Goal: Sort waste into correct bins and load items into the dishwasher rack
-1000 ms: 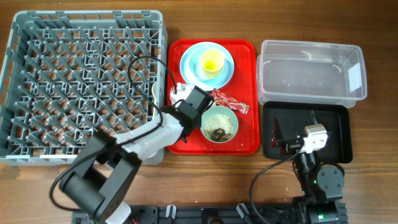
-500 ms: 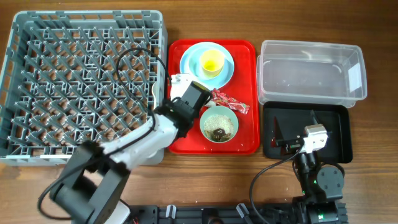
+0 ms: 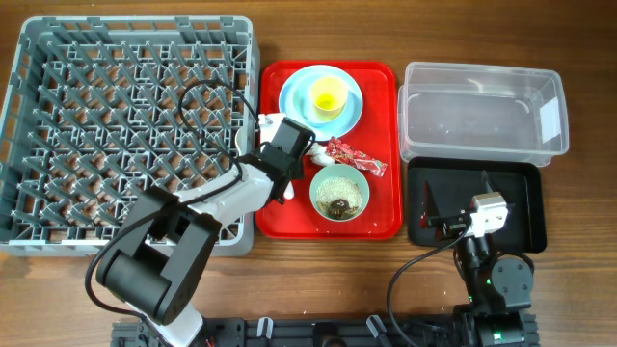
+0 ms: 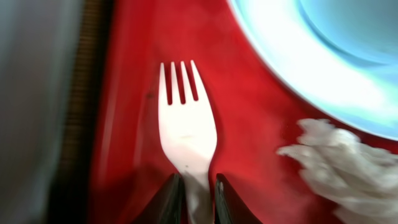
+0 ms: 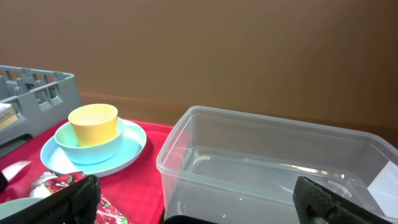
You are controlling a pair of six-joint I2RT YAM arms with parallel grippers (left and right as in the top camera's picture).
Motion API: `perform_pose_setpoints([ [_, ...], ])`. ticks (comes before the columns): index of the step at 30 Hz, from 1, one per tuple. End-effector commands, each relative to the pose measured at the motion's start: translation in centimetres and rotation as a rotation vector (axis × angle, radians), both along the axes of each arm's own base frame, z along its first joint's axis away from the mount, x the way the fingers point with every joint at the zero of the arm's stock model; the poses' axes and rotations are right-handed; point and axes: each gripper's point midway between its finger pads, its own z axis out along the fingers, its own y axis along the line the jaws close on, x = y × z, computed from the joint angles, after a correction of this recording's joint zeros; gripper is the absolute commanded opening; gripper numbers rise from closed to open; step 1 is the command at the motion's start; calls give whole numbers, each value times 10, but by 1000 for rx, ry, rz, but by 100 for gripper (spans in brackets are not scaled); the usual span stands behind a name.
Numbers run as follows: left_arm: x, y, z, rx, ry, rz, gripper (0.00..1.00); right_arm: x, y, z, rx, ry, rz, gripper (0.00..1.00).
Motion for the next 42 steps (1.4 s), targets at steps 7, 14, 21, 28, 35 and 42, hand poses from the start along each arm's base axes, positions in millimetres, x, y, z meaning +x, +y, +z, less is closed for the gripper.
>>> perform_pose_setpoints([
  [7, -29, -19, -21, -86, 150, -82, 13, 0, 0, 1, -5, -5, 4, 100],
  [14, -48, -33, -25, -60, 183, -139, 4, 0, 0, 1, -5, -5, 4, 100],
  [21, -55, -18, -7, -4, 182, -118, 4, 0, 0, 1, -5, -5, 4, 100],
  [28, -43, -26, 1, -36, 122, -118, 33, 0, 0, 1, -5, -5, 4, 100],
  [35, -13, -32, 24, -84, -29, -63, 46, 0, 0, 1, -4, -5, 4, 100],
  [42, -8, -38, 26, -110, -51, -66, 22, 0, 0, 1, -4, -5, 4, 100],
])
